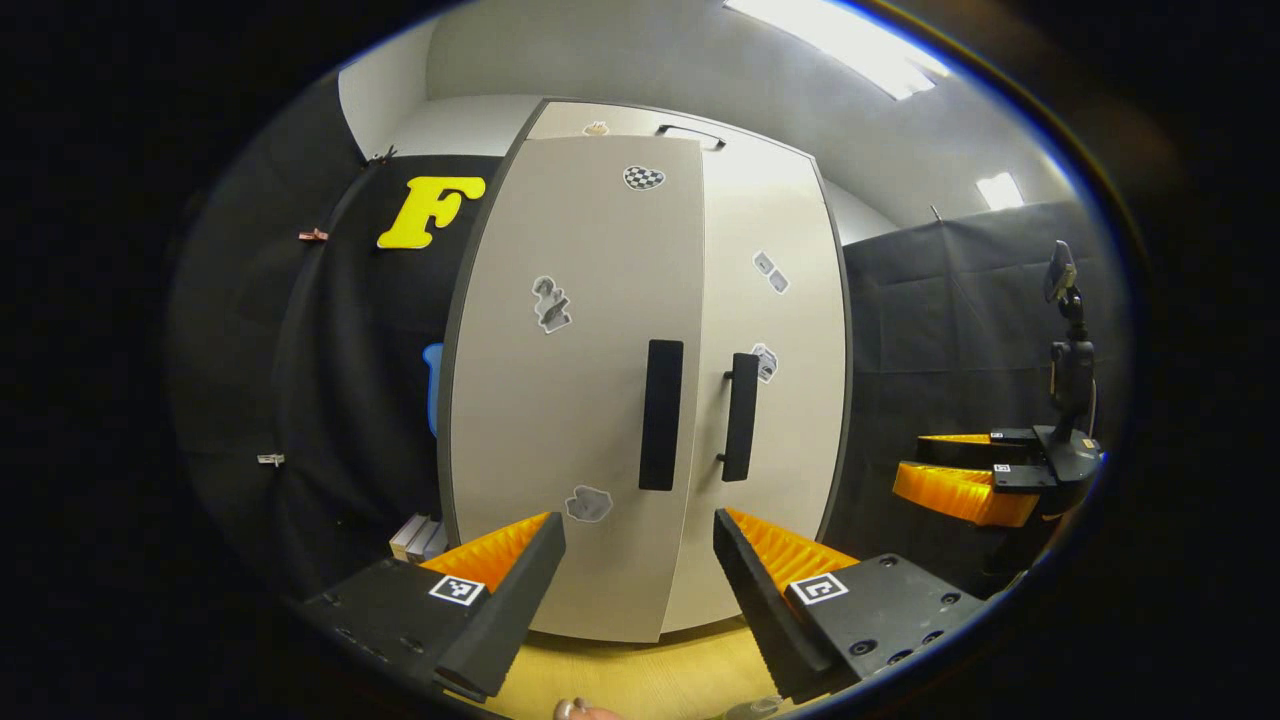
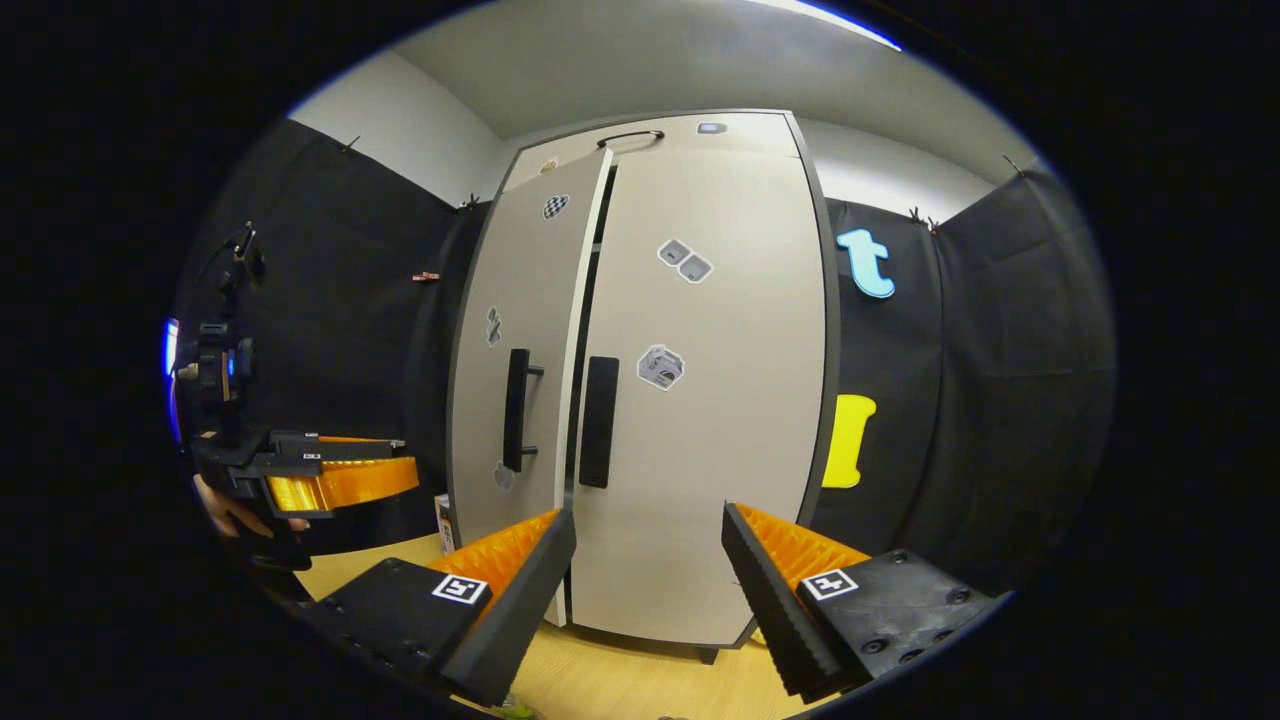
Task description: Grasp the bottle in the cabinet with the left hand and place it on the coaster, then close the right door with the right hand and the left door with the left hand.
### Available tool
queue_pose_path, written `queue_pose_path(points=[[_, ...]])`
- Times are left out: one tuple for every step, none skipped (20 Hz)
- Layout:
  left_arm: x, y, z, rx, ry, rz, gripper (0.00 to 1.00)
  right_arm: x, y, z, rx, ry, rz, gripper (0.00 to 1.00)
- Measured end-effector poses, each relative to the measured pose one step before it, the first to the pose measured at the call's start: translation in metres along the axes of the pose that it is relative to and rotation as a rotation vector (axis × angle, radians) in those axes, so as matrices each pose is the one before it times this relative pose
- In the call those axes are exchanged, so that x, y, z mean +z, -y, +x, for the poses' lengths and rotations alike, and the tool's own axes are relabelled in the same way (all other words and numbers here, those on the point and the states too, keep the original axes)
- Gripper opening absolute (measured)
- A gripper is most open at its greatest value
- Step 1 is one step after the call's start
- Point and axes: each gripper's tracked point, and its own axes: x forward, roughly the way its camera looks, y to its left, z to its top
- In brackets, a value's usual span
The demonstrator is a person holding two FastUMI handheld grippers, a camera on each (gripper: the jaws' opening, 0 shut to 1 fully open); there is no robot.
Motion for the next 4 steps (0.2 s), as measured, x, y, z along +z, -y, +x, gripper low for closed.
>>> queue_pose_path(points=[[0.00044,0.00123,0.00024,-0.00043,0.001,0.00878,0.95,0.00108,0.00052,0.00038,-0.00005,0.003,0.00056,0.98],[0.00212,0.00076,0.00051,0.00182,0.00202,0.01051,0.95,-0.00048,0.00022,0.00111,-0.00016,-0.00039,0.00001,0.98],[0.00126,0.00064,-0.00011,0.00023,0.00192,0.00884,0.95,0.00013,-0.00062,0.00062,0.00278,-0.00019,0.00053,0.98],[0.00143,0.00031,0.00013,-0.00049,0.00316,0.00622,0.95,-0.00038,-0.00016,0.00084,0.00137,-0.00155,0.00134,0.98]])
